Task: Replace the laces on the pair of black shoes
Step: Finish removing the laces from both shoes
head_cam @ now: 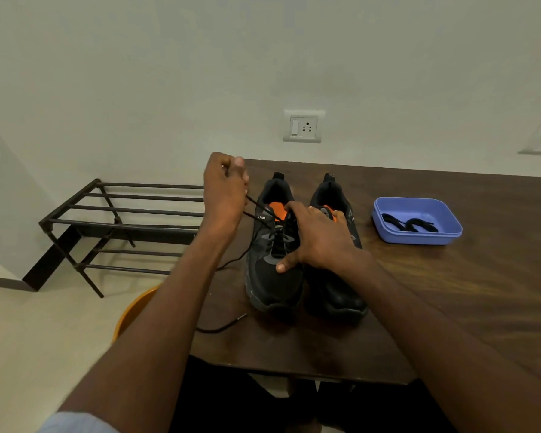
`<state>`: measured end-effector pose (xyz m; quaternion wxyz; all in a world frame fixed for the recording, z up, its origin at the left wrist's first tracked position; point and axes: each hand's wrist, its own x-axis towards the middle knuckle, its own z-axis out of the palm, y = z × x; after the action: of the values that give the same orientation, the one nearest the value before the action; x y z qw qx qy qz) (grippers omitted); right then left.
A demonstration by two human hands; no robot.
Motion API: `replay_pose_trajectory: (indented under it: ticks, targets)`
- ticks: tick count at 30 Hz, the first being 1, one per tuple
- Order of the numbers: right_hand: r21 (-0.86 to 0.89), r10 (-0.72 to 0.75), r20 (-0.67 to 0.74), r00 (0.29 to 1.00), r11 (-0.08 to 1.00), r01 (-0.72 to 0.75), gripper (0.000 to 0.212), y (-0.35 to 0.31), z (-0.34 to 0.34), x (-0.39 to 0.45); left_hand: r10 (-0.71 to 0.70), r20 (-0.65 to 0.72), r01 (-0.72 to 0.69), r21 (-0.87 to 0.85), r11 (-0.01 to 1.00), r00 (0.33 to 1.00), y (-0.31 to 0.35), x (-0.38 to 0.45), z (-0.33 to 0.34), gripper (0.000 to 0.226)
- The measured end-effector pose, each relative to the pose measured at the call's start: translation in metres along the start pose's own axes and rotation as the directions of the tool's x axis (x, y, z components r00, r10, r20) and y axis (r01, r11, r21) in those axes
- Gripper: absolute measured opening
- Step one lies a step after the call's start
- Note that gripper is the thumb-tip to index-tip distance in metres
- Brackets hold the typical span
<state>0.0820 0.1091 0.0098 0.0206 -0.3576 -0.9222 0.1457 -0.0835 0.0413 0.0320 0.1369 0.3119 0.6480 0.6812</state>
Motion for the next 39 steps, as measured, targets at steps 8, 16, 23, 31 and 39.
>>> replay_pose_trajectory:
  ticks: [8, 16, 23, 31, 39]
  targets:
    - [0.015, 0.011, 0.009, 1.0, 1.0, -0.012, 0.128, 0.0, 0.0, -0.001, 0.073, 0.381, -0.358, 0.762, 0.54, 0.922, -0.041, 0.0, 0.002, 0.016]
    - [-0.004, -0.003, 0.008, 1.0, 1.0, 0.003, 0.126, -0.001, 0.0, 0.001, -0.352, 0.084, 0.361, -0.261, 0.895, 0.932, -0.014, -0.005, 0.005, 0.014]
    - [-0.035, -0.017, 0.012, 1.0, 0.999, 0.018, 0.126, -0.002, 0.0, 0.001, -0.397, 0.103, 0.406, -0.088, 0.91, 0.912, -0.021, -0.011, 0.018, 0.011]
    - [0.039, -0.04, 0.069, 0.997, 0.999, 0.038, 0.126, 0.001, -0.001, 0.003, -0.448, 0.521, 0.091, 0.573, 0.815, 0.726, -0.008, -0.004, -0.015, 0.028]
    - [-0.049, -0.119, -0.228, 0.967, 0.993, 0.11, 0.035, -0.014, 0.012, 0.016, -0.149, 0.377, -0.231, 0.787, 0.572, 0.914, -0.011, -0.002, -0.021, 0.016]
